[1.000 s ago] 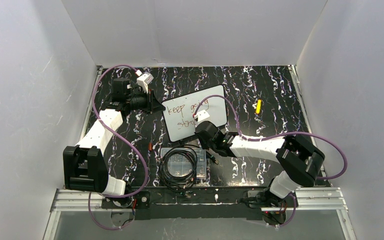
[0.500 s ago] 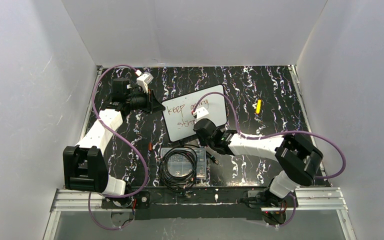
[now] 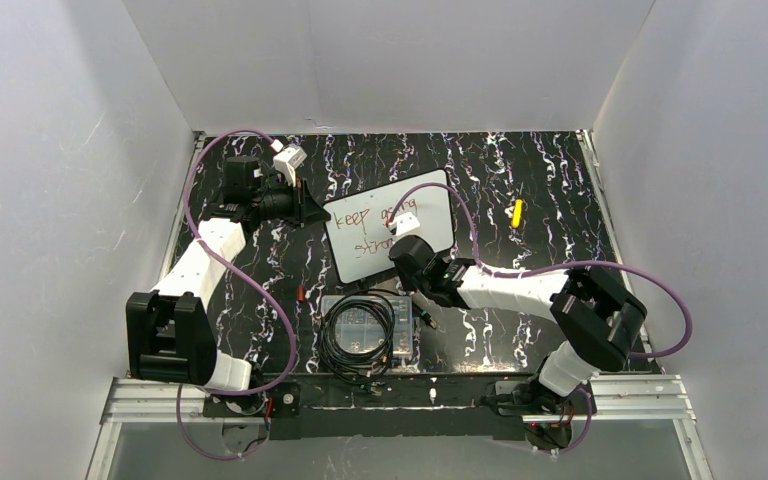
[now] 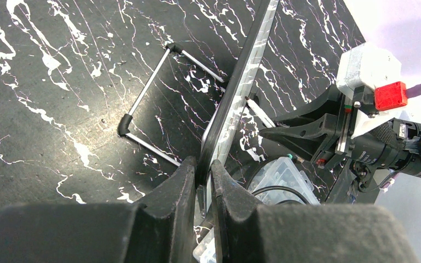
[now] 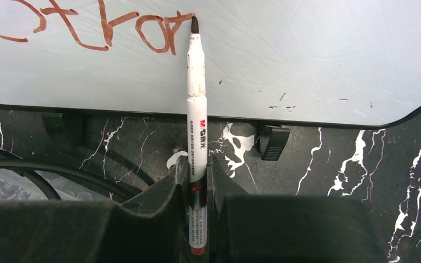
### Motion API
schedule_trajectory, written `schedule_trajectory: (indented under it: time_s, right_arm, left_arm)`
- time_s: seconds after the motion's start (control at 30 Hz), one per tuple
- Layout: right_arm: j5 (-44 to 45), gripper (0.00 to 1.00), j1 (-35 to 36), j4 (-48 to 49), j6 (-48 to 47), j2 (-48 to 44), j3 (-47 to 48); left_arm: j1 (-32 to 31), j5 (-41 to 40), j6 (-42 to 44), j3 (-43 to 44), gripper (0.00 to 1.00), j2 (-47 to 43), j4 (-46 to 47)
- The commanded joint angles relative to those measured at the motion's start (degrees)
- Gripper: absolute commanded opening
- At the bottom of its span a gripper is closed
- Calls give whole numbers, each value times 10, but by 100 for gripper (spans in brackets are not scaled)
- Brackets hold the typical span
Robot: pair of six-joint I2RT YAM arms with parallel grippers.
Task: Write a sentence on the whiteboard
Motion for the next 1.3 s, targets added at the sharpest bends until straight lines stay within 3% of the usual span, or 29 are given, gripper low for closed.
schedule_trajectory:
  time_s: [0.0, 0.4, 0.67, 1.27]
  right_arm:
    - [-6, 1, -4, -12, 14, 3, -2]
    - [-12, 1, -5, -16, 19, -5, -12]
    - [9, 1, -5, 1, 11, -57, -27]
    - [-13, 1, -31, 1, -15, -15, 7]
  left_arm:
    - [6, 5, 1, 22, 0, -20, 8]
    - [6, 5, 0, 22, 0, -20, 9]
    - [6, 5, 0, 22, 0, -19, 9]
    - [6, 6, 0, 22, 0, -17, 9]
